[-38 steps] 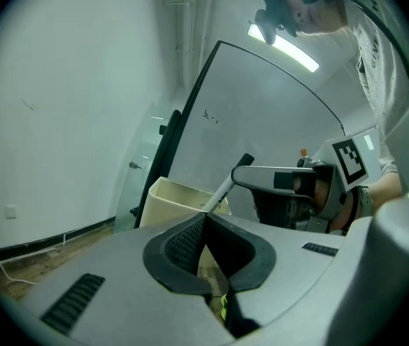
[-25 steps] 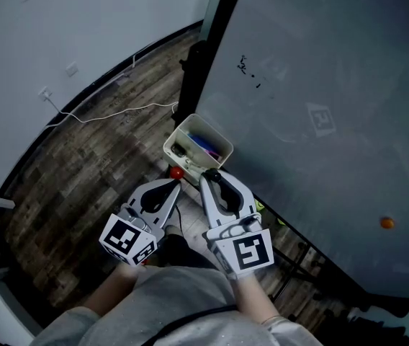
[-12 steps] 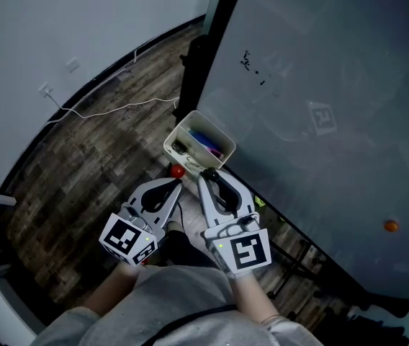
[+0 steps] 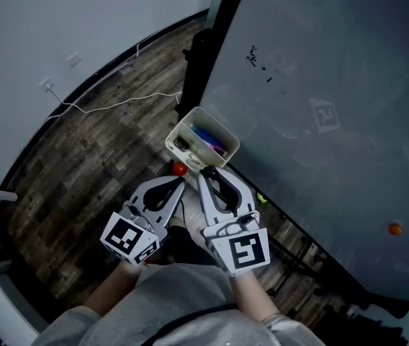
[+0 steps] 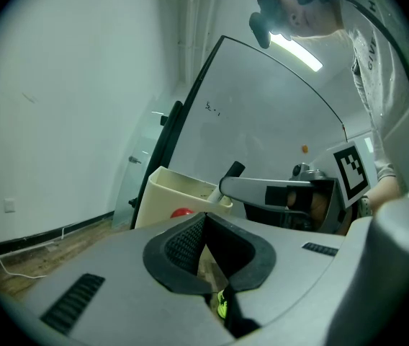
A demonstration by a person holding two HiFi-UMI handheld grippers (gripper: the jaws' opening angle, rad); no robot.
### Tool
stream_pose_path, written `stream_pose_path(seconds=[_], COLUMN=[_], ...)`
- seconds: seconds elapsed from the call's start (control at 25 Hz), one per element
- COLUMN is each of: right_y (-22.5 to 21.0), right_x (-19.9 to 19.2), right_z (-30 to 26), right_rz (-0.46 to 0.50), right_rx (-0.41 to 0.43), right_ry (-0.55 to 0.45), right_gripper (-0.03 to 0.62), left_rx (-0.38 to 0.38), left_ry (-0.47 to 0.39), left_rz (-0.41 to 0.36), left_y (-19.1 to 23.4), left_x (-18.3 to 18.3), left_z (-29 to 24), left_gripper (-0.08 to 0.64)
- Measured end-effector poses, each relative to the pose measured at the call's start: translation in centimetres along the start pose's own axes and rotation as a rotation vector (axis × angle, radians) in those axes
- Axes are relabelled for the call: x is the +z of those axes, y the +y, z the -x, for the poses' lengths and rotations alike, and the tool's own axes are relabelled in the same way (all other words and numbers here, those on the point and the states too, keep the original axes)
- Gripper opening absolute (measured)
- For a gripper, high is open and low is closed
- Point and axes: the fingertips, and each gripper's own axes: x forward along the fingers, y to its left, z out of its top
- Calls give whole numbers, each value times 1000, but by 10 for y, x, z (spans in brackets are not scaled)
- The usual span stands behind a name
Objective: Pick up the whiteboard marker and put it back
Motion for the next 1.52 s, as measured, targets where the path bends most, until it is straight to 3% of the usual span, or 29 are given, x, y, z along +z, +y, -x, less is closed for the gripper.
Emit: stream_pose_path(seconds=[1.08,1.52], right_y=[1,3], right_x=[-8,-4], right_z=[14,22], right_rz=[-9,-23], right_rx=[2,-8], right_ry=[52,29], right_gripper=[78,86], left_rx=[-21,-27], left_ry=[14,14], left_rz=[0,-4], left_y=[-9,-18], left_x=[-3,-3], left_z=[2,7], left_gripper=[11,11])
